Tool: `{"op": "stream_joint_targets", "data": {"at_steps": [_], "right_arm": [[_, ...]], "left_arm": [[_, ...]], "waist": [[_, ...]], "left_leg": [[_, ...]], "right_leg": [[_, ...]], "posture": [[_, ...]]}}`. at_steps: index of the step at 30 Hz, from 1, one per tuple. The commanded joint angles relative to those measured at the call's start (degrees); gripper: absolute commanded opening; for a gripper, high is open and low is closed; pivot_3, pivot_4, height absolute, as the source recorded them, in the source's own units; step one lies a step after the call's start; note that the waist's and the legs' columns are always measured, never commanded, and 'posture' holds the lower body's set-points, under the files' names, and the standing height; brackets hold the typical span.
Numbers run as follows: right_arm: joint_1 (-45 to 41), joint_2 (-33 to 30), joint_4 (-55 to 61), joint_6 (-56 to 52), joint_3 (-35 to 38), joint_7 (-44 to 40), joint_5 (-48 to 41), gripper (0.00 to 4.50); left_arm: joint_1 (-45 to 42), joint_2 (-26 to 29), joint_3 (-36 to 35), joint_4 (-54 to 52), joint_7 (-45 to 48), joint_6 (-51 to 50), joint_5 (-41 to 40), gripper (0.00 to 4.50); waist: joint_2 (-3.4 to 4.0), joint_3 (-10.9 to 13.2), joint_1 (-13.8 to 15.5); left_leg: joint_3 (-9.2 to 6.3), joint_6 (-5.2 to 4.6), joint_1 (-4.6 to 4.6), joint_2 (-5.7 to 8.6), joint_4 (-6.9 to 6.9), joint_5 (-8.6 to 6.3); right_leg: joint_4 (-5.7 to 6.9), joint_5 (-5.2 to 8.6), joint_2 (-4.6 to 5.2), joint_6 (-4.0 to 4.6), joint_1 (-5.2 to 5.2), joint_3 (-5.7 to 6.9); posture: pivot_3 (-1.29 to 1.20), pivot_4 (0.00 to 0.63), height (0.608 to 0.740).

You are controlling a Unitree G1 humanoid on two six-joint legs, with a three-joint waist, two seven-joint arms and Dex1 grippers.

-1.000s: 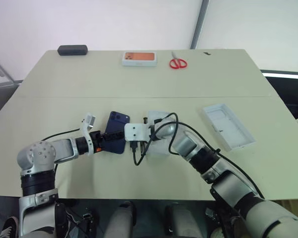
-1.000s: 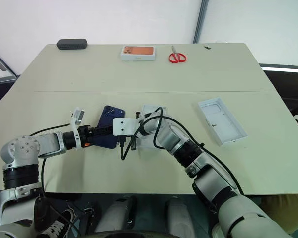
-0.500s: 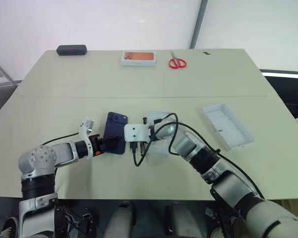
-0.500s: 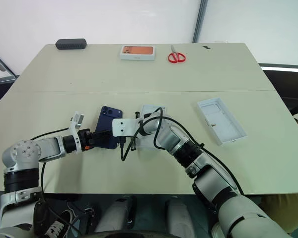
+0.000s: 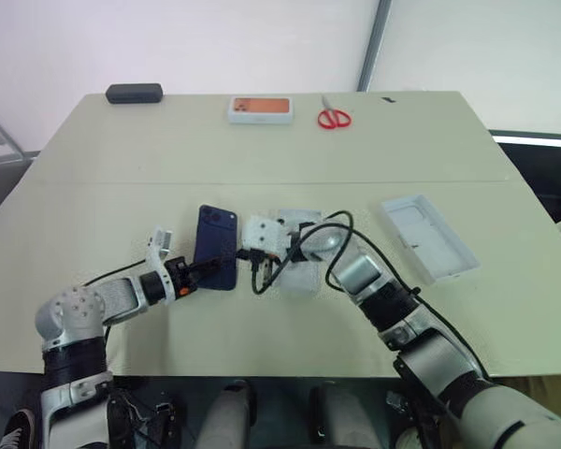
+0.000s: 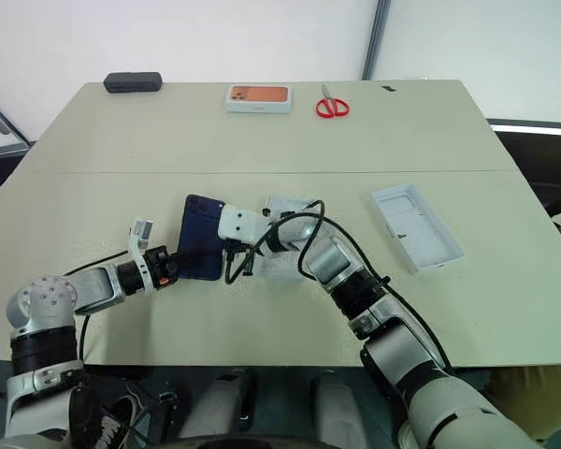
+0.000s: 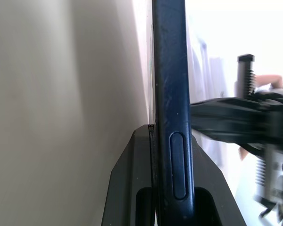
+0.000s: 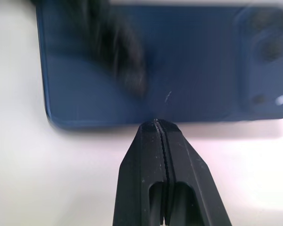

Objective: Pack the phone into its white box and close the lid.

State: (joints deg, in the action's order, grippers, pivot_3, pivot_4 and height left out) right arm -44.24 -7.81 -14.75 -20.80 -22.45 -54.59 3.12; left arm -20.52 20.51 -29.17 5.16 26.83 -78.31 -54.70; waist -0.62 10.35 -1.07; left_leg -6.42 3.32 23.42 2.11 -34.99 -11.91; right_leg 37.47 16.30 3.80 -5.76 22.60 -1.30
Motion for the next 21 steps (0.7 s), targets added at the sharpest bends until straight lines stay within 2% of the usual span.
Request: {"op": "stream_joint_targets", "data": {"at_steps": [1,7,9,12,20,21], "right_arm": [[0.1,0.9,7.2,-7.8,9.4,-2.1,-12.1,0.83],[6.0,-11.7,17.9,-13.2,4.4,-9.6,-13.1,3.87],[7.8,-16.1,21.3,-14.3,3.0,-11.3,-13.2,3.87],[9.6,-21.6,23.6,-10.4,-0.4,-11.4,-9.0,3.87],[10.5,-23.4,22.5,-9.3,-3.2,-9.4,-6.4,3.87],[10.4,-23.2,22.2,-9.4,-3.3,-9.3,-6.4,3.64]], "left_arm": [[-0.3,-1.3,-5.5,-1.8,-0.1,0.6,-6.4,0.0],[-0.3,-2.5,-5.6,-3.0,-2.0,2.1,-8.5,0.0],[-0.5,-2.6,-4.2,-4.2,-2.2,2.2,-8.7,0.0],[-0.8,-2.5,-2.7,-5.5,-2.5,2.6,-8.5,0.0],[-1.5,-2.3,-0.3,-6.5,-3.5,2.5,-8.9,0.0],[-1.5,-2.4,-0.3,-6.5,-3.6,2.4,-9.2,0.0]], "waist": [[-0.06,0.1,0.1],[-0.08,0.1,0.3],[-0.12,0.1,0.2],[-0.15,0.2,-0.1],[-0.25,0.3,0.2],[-0.26,0.3,0.2]], "left_leg": [[-0.01,0.0,0.04,-0.03,0.0,0.0],[0.02,-0.02,0.08,0.06,0.01,-0.01],[0.09,-0.03,0.1,0.07,0.0,-0.02],[0.14,-0.03,0.12,0.05,0.0,-0.02],[0.13,-0.02,0.13,0.0,0.0,-0.01],[0.13,-0.02,0.14,0.0,-0.01,-0.01]], "right_leg": [[0.0,0.0,0.0,0.0,0.04,0.0],[-0.19,0.0,0.12,0.0,-0.04,0.04],[-0.22,0.0,0.15,-0.01,-0.01,0.03],[-0.22,0.0,0.05,-0.01,0.05,0.01],[-0.23,-0.01,-0.01,0.01,0.06,0.0],[-0.25,-0.01,0.01,0.01,0.05,0.0]], "posture": [[0.0,0.15,0.74],[0.0,0.15,0.74],[0.0,0.15,0.74],[0.0,0.15,0.74],[0.0,0.15,0.74],[0.0,0.15,0.74]]}}
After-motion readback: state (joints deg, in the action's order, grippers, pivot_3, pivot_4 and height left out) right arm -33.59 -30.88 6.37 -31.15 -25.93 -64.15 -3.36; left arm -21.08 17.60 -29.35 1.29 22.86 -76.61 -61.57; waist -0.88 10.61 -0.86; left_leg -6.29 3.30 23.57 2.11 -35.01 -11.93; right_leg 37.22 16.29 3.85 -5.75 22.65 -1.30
